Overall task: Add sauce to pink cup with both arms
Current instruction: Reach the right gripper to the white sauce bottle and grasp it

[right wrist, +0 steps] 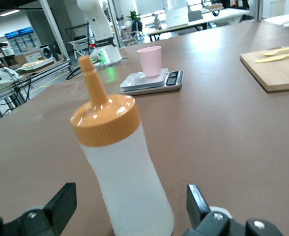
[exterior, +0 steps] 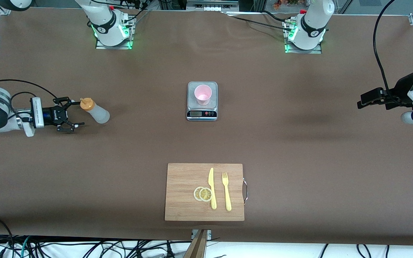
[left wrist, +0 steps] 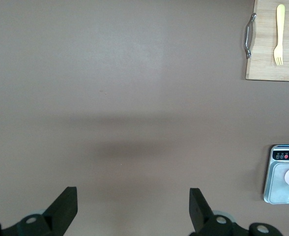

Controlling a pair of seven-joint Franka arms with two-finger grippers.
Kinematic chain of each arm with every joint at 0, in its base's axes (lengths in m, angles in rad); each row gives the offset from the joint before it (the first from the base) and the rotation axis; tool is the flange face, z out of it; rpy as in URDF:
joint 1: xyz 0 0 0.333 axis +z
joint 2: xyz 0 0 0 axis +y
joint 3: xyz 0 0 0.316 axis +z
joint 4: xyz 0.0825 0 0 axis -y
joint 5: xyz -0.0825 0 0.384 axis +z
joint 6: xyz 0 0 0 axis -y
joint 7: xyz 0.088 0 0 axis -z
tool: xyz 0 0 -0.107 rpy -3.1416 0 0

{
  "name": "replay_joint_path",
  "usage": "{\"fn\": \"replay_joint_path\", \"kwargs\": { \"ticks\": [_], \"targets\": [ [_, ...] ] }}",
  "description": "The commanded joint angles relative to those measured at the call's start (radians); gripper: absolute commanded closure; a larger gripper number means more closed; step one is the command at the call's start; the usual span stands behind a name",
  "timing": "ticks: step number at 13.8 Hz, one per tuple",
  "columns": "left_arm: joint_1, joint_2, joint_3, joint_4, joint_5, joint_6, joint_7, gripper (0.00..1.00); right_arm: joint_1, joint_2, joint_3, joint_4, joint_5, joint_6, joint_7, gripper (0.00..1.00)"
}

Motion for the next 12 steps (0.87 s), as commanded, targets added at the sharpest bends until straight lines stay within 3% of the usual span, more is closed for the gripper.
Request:
{"fn": "replay_joint_path", "kwargs": {
  "ticks": [1,7,8,9,11,12],
  "targets": [
    [0.001,0.012,-0.004,0.027,0.016,-0.021,0.02,0.0,-0.01,0.042,0.037,0.022,0.036,-0.05,-0.074,0.01],
    [0.002,0.012,-0.004,0.027,0.016,-0.021,0.02,0.0,-0.01,0.09,0.053,0.031,0.054,-0.07,-0.125,0.02],
    [0.001,0.012,-0.004,0.027,0.018,-0.021,0.02,0.0,-0.01,0.097,0.066,0.034,0.054,-0.07,-0.126,0.16],
    [0.001,0.012,-0.004,0.027,0.019,-0.021,0.02,0.0,-0.01,0.098,0.069,0.034,0.054,-0.07,-0.125,0.45],
    [0.002,0.012,-0.004,0.027,0.018,-0.021,0.02,0.0,-0.01,0.098,0.069,0.034,0.061,-0.07,-0.125,0.8],
    [0.001,0.012,-0.004,0.027,0.018,-0.021,0.02,0.0,-0.01,0.095,0.069,0.035,0.062,-0.071,-0.117,0.85]
  ]
}}
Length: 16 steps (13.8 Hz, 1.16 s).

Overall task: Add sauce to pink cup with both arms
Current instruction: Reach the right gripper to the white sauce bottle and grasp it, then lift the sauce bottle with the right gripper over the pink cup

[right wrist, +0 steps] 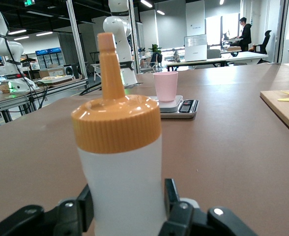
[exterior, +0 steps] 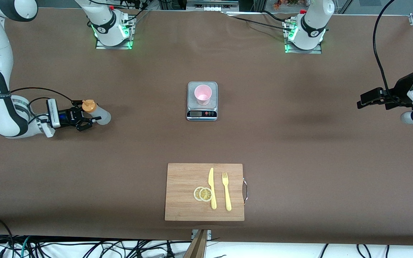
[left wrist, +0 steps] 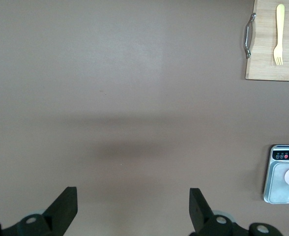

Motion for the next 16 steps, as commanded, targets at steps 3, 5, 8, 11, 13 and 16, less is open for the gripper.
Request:
{"fn": "replay_joint_path", "kwargs": {
  "ticks": [3,5,8,11,13,16],
  "targets": [
    [0.001,0.012,-0.003,0.027,0.018,-0.021,0.02,0.0,-0.002,-0.018,0.01,0.032,0.018,-0.047,0.104,0.84],
    [0.001,0.012,-0.003,0.027,0.016,-0.021,0.02,0.0,0.021,-0.06,0.01,0.032,0.004,-0.05,0.212,0.84],
    [-0.001,0.012,-0.003,0.027,0.015,-0.021,0.02,0.0,0.1,-0.17,0.004,0.03,-0.008,-0.029,0.359,0.84],
    [-0.001,0.012,-0.003,0.027,0.015,-0.021,0.02,0.0,0.168,-0.236,0.004,0.032,-0.036,0.026,0.479,0.84],
    [-0.001,0.012,-0.003,0.027,0.015,-0.021,0.02,0.0,0.234,-0.291,0.004,0.029,-0.096,0.084,0.577,0.84],
    [0.001,0.012,-0.003,0.027,0.015,-0.021,0.02,0.0,0.33,-0.353,0.004,0.027,-0.177,0.153,0.732,0.84]
  ]
}}
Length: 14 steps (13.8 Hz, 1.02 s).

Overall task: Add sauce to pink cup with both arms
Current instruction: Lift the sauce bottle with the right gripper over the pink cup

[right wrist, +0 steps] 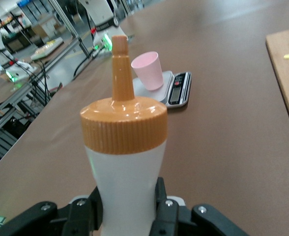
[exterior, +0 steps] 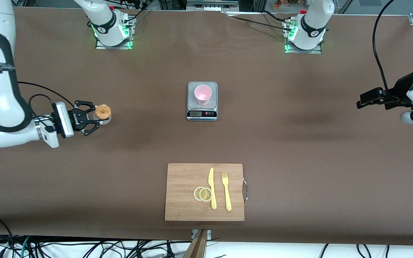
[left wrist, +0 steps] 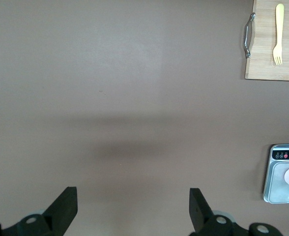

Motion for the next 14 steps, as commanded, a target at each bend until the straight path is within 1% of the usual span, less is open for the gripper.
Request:
{"fn": "replay_joint_path", "kwargs": {
  "ticks": [1,6,8,10,12,14],
  "targets": [
    [-0.001,0.012,-0.001,0.027,0.015,-0.021,0.02,0.0,0.088,-0.079,-0.005,-0.03,-0.068,0.066,0.143,0.84],
    [-0.001,0.012,-0.001,0.027,0.018,-0.021,0.02,0.0,0.27,-0.115,-0.005,-0.032,-0.199,0.178,0.377,0.84],
    [-0.001,0.012,-0.001,0.027,0.016,-0.021,0.02,0.0,0.336,-0.116,-0.005,-0.03,-0.276,0.212,0.449,0.84],
    [-0.001,0.012,-0.001,0.027,0.015,-0.021,0.02,0.0,0.399,-0.118,-0.005,-0.027,-0.33,0.224,0.559,0.84],
    [0.001,0.012,-0.001,0.027,0.015,-0.021,0.02,0.0,0.468,-0.128,-0.003,-0.027,-0.417,0.226,0.677,0.84],
    [0.001,0.012,-0.001,0.027,0.013,-0.021,0.02,0.0,0.549,-0.135,-0.003,-0.025,-0.486,0.235,0.792,0.83]
  ]
}}
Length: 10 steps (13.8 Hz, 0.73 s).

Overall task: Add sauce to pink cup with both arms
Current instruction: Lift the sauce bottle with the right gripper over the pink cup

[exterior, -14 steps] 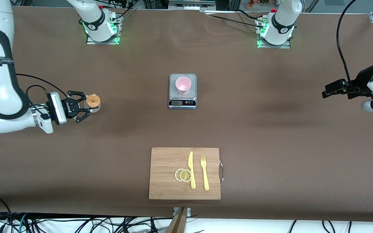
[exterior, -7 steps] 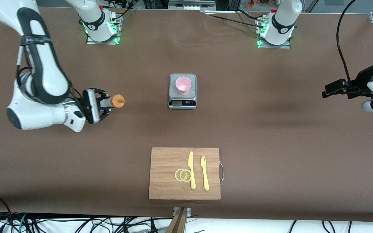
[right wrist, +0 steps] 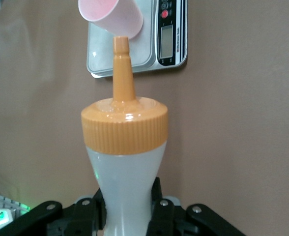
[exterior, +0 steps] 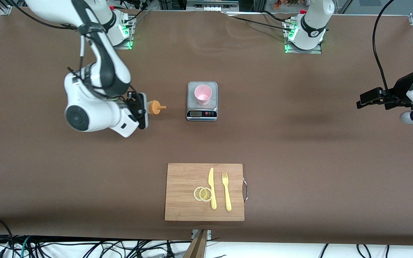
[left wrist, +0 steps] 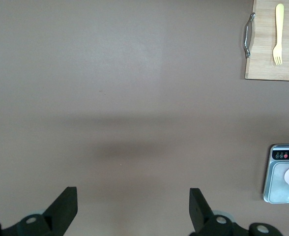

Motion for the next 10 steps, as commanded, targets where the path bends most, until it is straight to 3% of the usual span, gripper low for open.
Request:
{"fn": "replay_joint_path", "kwargs": {
  "ticks": [1,10],
  "targets": [
    [0.001,0.012,-0.001,0.027,0.015,-0.021,0.02,0.0,0.103,-0.045,-0.005,-0.019,-0.094,0.015,0.155,0.83],
    [0.001,0.012,-0.001,0.027,0.013,-0.021,0.02,0.0,0.337,-0.021,-0.005,-0.019,-0.289,0.061,0.458,0.82]
  ]
}}
